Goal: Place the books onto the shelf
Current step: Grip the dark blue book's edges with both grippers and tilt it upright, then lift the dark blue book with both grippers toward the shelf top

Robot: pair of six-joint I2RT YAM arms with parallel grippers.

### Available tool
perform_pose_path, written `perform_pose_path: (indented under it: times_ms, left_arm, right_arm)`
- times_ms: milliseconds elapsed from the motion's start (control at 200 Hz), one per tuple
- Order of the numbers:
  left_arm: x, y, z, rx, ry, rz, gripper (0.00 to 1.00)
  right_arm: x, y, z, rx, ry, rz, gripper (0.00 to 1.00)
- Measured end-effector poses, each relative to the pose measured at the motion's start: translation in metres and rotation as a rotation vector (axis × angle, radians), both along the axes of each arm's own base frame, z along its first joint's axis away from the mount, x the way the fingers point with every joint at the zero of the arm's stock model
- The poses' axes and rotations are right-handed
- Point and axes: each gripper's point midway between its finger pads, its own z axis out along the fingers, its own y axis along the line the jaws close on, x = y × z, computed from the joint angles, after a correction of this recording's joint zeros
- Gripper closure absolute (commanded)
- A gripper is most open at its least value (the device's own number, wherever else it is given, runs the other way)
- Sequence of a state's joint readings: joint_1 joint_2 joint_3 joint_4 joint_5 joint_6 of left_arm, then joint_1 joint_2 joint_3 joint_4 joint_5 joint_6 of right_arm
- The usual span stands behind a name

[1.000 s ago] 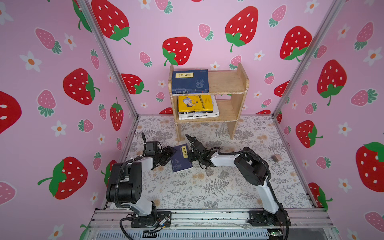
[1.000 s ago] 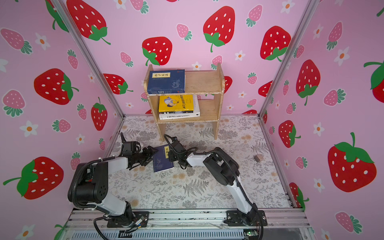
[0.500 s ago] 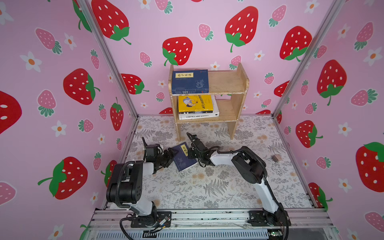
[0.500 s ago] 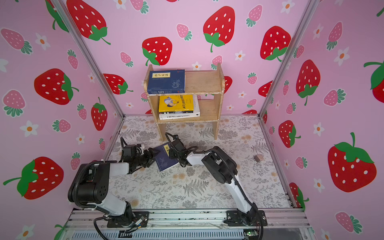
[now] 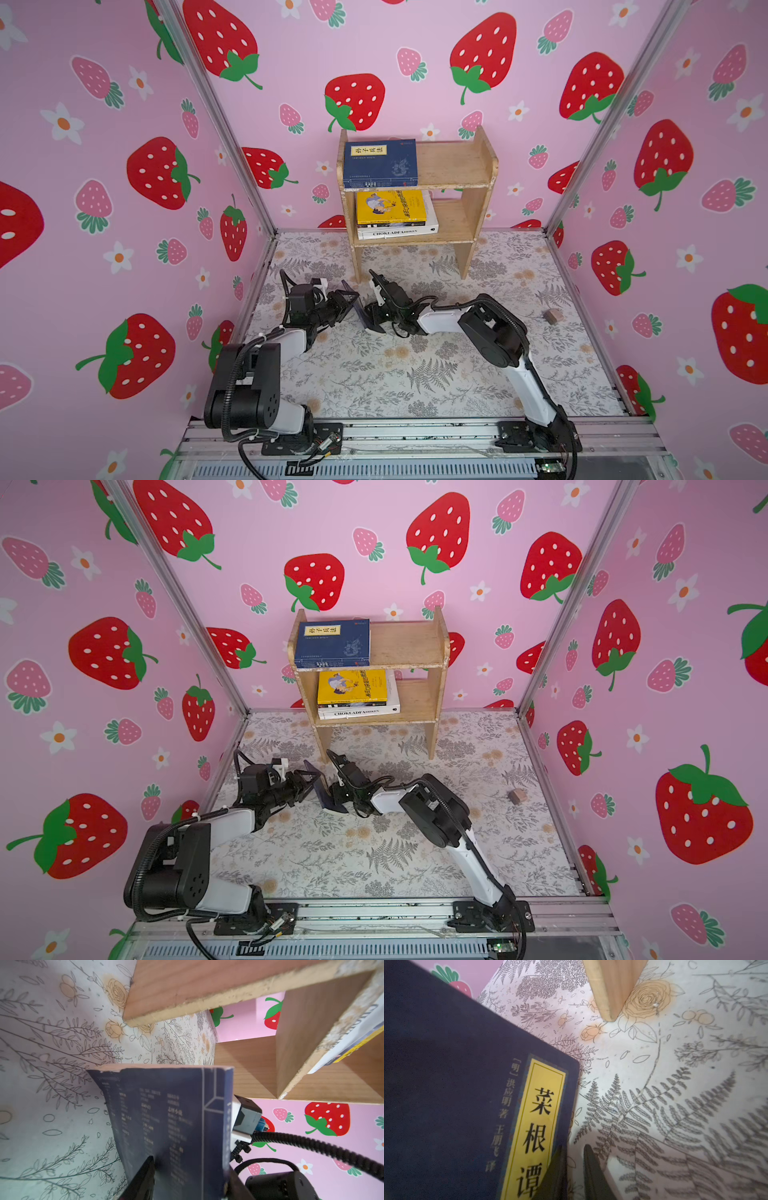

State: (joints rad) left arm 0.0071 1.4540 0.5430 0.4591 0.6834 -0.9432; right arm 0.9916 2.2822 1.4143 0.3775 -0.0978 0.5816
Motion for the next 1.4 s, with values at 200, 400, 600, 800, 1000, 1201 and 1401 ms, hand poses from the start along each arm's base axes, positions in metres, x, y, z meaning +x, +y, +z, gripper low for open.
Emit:
perform_pose_path:
  times_ms: [200, 400, 600, 800, 1000, 1201, 1401]
  left_arm:
    - [-0.001, 0.0, -0.005, 0.09, 0.048, 0.008, 0.58]
    - [-0.012, 0.006, -0.024, 0.157, 0.147, 0.016, 0.7]
    - [-0.028, 0.011, -0.037, 0.197, 0.233, 0.028, 0.92]
    - [-0.035, 0.013, -0.023, 0.211, 0.217, 0.038, 1.0]
    - [-0.053, 0.013, 0.024, 0.203, 0.128, 0.042, 1.0]
    - [-0.069, 0.009, 0.15, 0.193, -0.148, 0.035, 1.0]
    - [-0.093, 0.009, 0.3, 0.179, -0.513, 0.062, 1.0]
  right_arm:
    - [0.0, 0.0, 0.0, 0.001, -0.002, 0.003, 0.79]
    - [0.0, 0.0, 0.0, 0.002, -0.002, 0.004, 0.79]
    - [-0.002, -0.002, 0.002, -0.004, -0.001, 0.002, 0.75]
    - [-0.001, -0.01, 0.016, -0.015, 0.004, -0.017, 0.65]
    - [0.005, -0.025, 0.1, 0.08, -0.061, -0.057, 0.37]
    - [0.001, -0.07, 0.256, 0.284, -0.261, -0.145, 0.1]
    - [-0.006, -0.134, 0.376, 0.437, -0.46, -0.281, 0.0]
